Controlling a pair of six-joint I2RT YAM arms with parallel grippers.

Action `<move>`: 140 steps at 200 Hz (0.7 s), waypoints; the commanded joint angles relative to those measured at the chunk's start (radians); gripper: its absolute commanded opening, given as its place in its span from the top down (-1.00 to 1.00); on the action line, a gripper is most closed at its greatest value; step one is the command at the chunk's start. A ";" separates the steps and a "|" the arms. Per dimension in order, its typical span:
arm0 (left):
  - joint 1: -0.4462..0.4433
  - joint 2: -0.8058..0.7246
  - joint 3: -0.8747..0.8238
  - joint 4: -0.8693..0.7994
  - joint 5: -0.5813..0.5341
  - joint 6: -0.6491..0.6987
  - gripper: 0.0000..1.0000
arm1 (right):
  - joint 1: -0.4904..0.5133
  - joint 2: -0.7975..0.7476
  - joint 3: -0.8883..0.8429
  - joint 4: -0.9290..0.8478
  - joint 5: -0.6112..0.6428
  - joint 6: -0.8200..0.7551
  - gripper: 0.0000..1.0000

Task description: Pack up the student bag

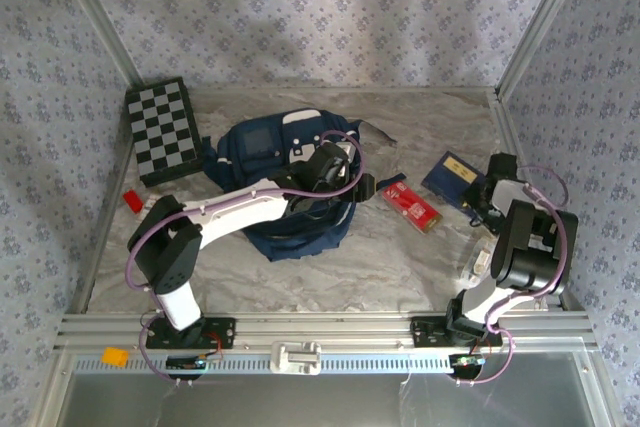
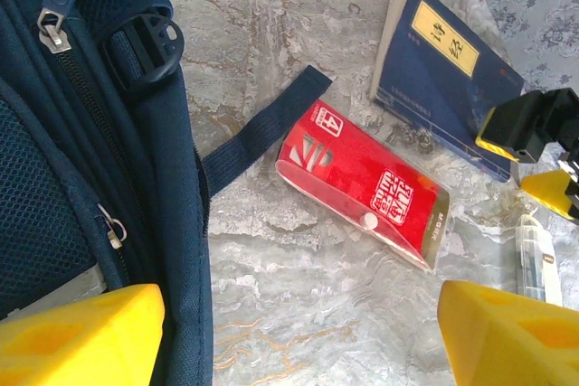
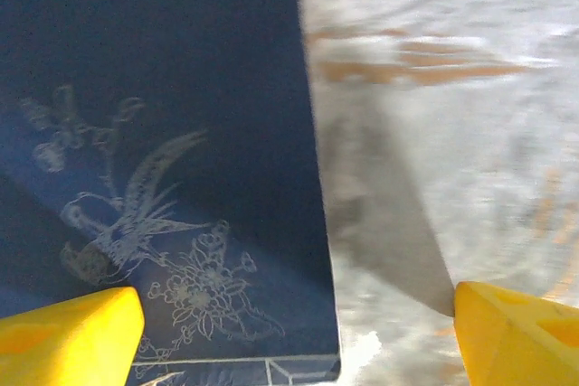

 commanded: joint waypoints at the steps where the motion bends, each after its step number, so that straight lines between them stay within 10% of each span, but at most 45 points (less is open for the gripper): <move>1: 0.014 0.002 0.020 0.001 -0.004 -0.003 -0.57 | 0.072 0.021 0.012 0.049 -0.138 0.059 -0.75; 98: 0.067 -0.028 -0.035 0.046 0.021 -0.047 -0.59 | 0.518 -0.076 0.037 0.078 0.003 0.248 -0.55; 140: 0.069 0.008 0.001 0.070 0.070 -0.068 -0.59 | 0.405 -0.137 0.087 0.003 0.069 0.157 -0.62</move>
